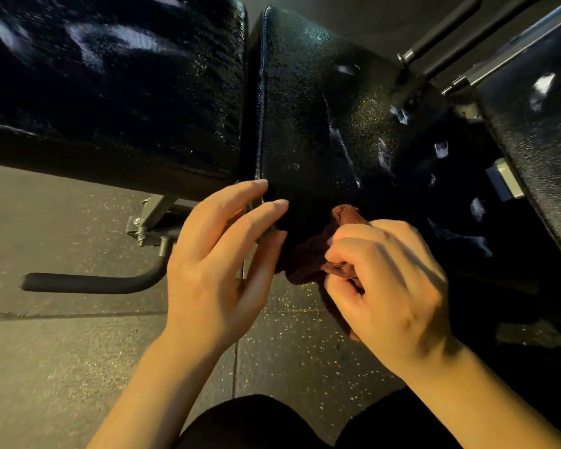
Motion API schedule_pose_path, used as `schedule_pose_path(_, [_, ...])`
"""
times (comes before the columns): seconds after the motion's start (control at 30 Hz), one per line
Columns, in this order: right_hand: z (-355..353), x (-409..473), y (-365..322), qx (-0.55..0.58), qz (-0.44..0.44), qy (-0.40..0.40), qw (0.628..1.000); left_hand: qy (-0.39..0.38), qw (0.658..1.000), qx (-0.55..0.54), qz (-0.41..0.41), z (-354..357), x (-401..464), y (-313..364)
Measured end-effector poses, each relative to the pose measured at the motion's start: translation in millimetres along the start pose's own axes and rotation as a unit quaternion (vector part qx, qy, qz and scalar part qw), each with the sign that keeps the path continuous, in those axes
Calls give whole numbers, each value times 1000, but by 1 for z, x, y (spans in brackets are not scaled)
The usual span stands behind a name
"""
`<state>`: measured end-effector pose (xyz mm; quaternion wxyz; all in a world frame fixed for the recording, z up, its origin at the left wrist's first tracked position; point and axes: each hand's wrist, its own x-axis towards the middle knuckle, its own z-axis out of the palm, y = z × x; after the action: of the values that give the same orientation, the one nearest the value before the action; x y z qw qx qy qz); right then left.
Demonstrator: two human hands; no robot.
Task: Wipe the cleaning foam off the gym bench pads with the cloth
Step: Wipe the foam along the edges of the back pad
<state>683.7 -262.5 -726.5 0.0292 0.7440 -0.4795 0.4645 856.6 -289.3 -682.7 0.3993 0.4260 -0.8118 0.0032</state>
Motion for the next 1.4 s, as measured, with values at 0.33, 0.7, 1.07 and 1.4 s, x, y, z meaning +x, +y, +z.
schedule_pose_path(0.33, [-26, -29, 27, -134, 15, 23, 991, 4, 1000, -25, 7, 8, -2, -10])
schedule_pose_path(0.7, [-1, 14, -9, -75, -50, 65, 994, -17, 999, -45, 3, 1, -3, -11])
schedule_pose_path(1.07, [-32, 9, 18, -128, -36, -58, 989, 30, 999, -9, 8, 13, -4, -9])
schedule_pose_path(1.4, [-58, -46, 56, -102, 52, -67, 991, 56, 998, -29, -16, 20, -1, -4])
